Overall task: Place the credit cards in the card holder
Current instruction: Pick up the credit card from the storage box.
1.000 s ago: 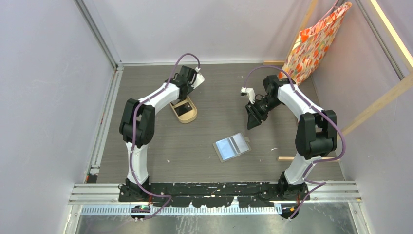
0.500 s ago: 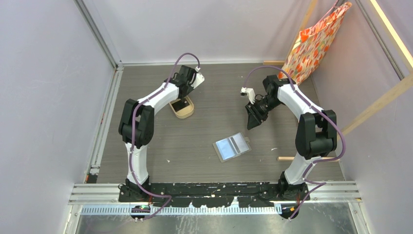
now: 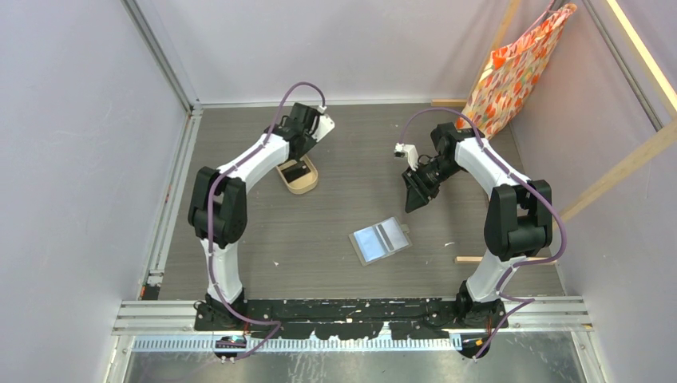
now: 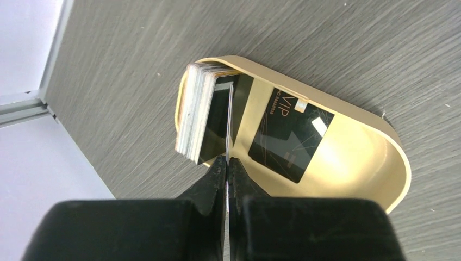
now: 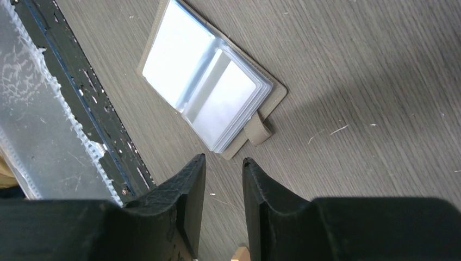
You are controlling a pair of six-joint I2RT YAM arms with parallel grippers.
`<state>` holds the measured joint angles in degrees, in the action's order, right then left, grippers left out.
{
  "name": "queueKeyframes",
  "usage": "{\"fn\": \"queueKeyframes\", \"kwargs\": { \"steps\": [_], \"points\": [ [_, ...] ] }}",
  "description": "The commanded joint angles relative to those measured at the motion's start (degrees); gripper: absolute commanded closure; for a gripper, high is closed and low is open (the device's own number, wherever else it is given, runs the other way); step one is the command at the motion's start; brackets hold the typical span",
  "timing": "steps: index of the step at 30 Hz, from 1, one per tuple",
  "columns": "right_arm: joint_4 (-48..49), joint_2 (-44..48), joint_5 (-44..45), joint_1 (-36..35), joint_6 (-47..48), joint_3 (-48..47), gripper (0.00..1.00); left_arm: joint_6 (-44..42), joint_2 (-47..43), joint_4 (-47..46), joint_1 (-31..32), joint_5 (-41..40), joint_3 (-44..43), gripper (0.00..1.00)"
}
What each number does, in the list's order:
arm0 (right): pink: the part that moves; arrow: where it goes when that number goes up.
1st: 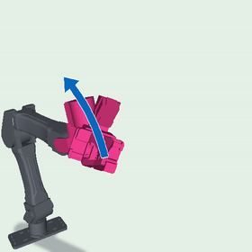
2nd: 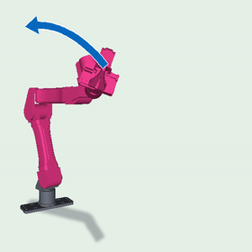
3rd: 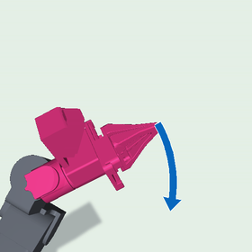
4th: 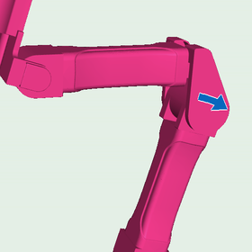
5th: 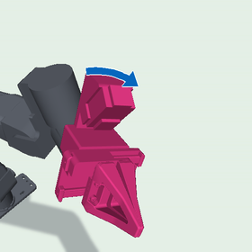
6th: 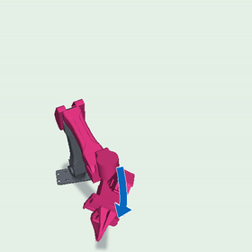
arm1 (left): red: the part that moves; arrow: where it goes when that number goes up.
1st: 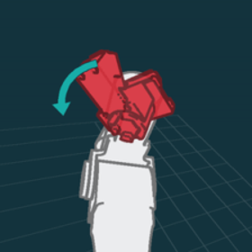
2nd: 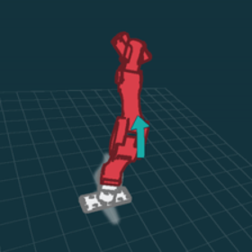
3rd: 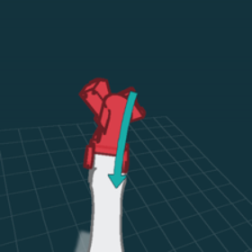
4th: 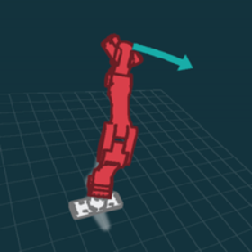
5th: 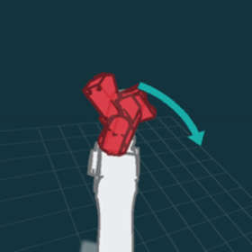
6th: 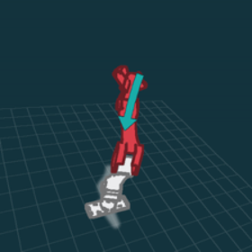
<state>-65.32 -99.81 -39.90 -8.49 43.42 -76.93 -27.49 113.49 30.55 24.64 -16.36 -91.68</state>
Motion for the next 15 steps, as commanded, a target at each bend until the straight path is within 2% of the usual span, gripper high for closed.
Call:
{"fn": "queueKeyframes", "kwargs": {
  "steps": [1,8,13,15],
  "points": [
    [-0.97,0.57,-1.66,0.18,1.05,-0.51,0.64,2.34,-7.32,-1.27,0.26,1.24,-0.03,1.0],
    [-1.3,1.5,-2.36,0.22,1.36,-0.51,0.64,5.51,-15.79,-6.14,1.86,3.45,4.86,1.0],
    [-1.67,4.53,-4.3,0.17,1.2,-0.41,0.64,13.77,-22.24,-10.16,1.99,15.49,8.41,1.0],
    [-1.57,6.61,-5.26,0.14,0.83,-0.05,0.64,18.68,-24.59,-12.11,1.97,22.71,9.93,1.0]
  ]
}}
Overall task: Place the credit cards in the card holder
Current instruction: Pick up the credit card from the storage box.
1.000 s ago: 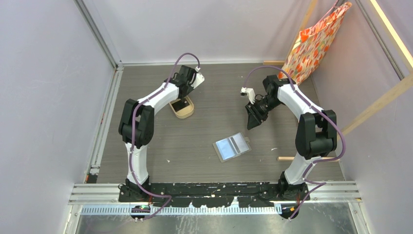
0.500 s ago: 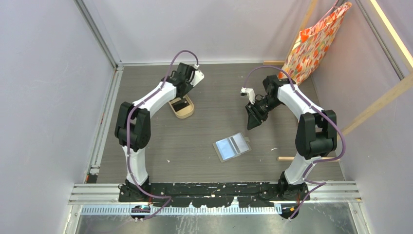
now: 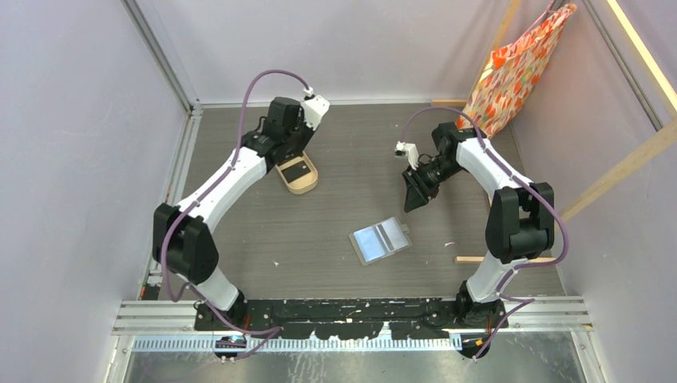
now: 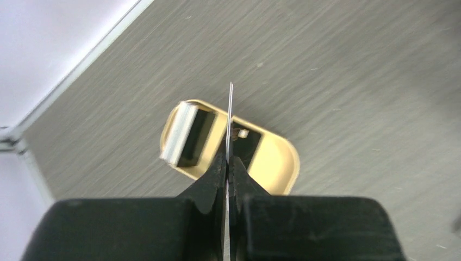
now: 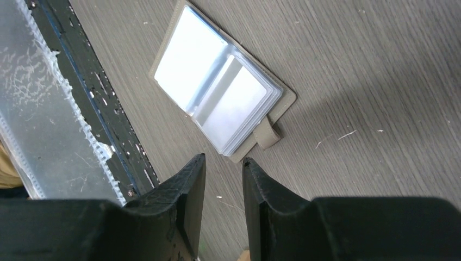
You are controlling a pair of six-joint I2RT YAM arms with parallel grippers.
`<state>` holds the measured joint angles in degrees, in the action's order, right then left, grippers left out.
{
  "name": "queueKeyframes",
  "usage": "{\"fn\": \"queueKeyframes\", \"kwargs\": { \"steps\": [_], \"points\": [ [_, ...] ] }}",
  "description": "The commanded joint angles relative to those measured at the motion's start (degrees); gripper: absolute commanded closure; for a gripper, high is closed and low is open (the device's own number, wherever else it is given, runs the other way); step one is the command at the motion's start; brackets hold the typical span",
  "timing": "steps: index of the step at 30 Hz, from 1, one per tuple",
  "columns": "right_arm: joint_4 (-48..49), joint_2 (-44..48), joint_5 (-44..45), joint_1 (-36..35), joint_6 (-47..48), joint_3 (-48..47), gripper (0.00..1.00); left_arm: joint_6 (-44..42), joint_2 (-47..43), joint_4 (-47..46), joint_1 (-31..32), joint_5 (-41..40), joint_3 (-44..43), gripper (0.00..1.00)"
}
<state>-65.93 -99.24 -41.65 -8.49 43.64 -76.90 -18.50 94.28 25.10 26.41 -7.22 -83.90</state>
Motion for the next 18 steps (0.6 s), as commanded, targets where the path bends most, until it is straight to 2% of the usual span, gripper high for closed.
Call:
{"fn": "queueKeyframes", "kwargs": {
  "steps": [1,4,8,11,12,14,15,16,17,18],
  "points": [
    [-0.71,7.27,-4.04,0.15,0.35,0.3,0.64,12.45,-6.52,-7.82,0.21,18.04,3.56,1.0],
    [1.35,12.49,-5.96,0.2,-1.81,1.65,0.64,24.55,-10.37,-14.57,0.22,28.14,9.32,1.0],
    [5.61,19.09,-9.7,1.06,-6.93,4.45,0.59,45.07,-13.23,-35.43,0.22,40.46,22.35,1.0],
    [11.55,23.85,-16.33,3.46,-14.56,8.08,0.51,63.33,-12.55,-54.96,0.22,44.94,32.12,1.0],
    [14.83,25.31,-19.28,4.37,-18.28,9.97,0.49,68.79,-11.82,-61.32,0.22,45.41,34.08,1.0],
    [24.39,28.0,-24.62,5.63,-29.24,14.75,0.37,78.67,-9.87,-72.93,0.26,46.56,39.42,1.0],
    [30.15,29.09,-26.41,5.83,-38.46,17.4,0.33,82.35,-8.96,-77.63,0.34,46.53,41.01,1.0],
    [37.38,29.71,-27.84,5.85,-43.7,20.01,0.28,85.55,-7.87,-81.35,0.57,46.5,42.04,1.0],
    [46.78,29.99,-28.54,5.81,-53.6,22.37,0.26,87.99,-6.97,-84.44,0.98,46.7,42.62,1.0],
    [51.52,29.69,-28.54,5.84,-59.46,23.8,0.25,90.35,-5.98,-86.91,1.5,46.72,42.93,1.0]
  ]
}}
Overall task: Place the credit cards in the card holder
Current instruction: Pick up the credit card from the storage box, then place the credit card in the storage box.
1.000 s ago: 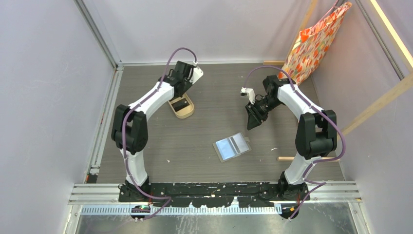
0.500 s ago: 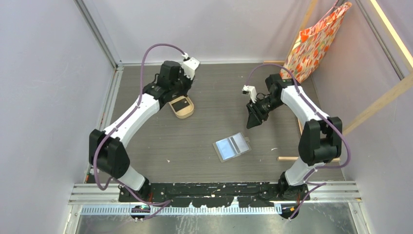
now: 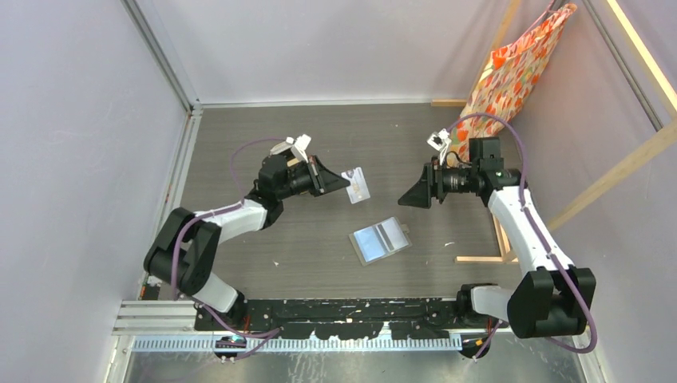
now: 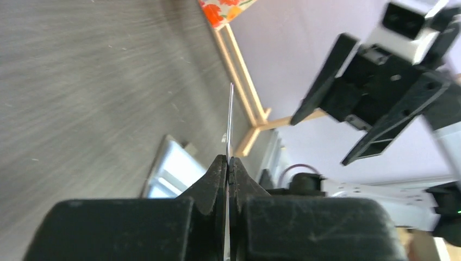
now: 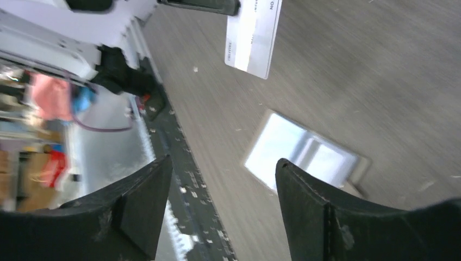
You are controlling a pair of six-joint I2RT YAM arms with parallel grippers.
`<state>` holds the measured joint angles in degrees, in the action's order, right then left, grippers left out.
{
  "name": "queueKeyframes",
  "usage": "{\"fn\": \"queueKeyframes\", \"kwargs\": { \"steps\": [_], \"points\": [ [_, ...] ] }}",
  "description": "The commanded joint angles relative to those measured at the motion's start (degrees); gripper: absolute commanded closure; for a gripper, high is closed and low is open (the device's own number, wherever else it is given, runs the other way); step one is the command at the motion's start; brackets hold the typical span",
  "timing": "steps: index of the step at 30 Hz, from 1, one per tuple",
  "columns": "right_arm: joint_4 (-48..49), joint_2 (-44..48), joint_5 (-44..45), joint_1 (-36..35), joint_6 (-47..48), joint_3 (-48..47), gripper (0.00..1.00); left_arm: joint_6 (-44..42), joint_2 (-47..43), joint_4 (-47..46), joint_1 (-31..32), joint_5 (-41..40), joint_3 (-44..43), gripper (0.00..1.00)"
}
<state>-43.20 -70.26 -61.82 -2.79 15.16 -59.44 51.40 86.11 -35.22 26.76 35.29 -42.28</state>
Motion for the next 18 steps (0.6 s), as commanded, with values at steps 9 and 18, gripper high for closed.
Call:
{"fn": "queueKeyframes", "kwargs": {
  "steps": [9,18],
  "points": [
    [34.2,-5.14,-5.21,-1.93,-45.04,6.89,0.33,27.17,6.53,-33.71,7.17,0.82,2.95,1.0],
    [35.36,-6.09,-6.91,-4.51,-46.89,6.72,0.58,25.99,8.47,-34.22,8.24,1.46,2.91,1.0]
  ]
}}
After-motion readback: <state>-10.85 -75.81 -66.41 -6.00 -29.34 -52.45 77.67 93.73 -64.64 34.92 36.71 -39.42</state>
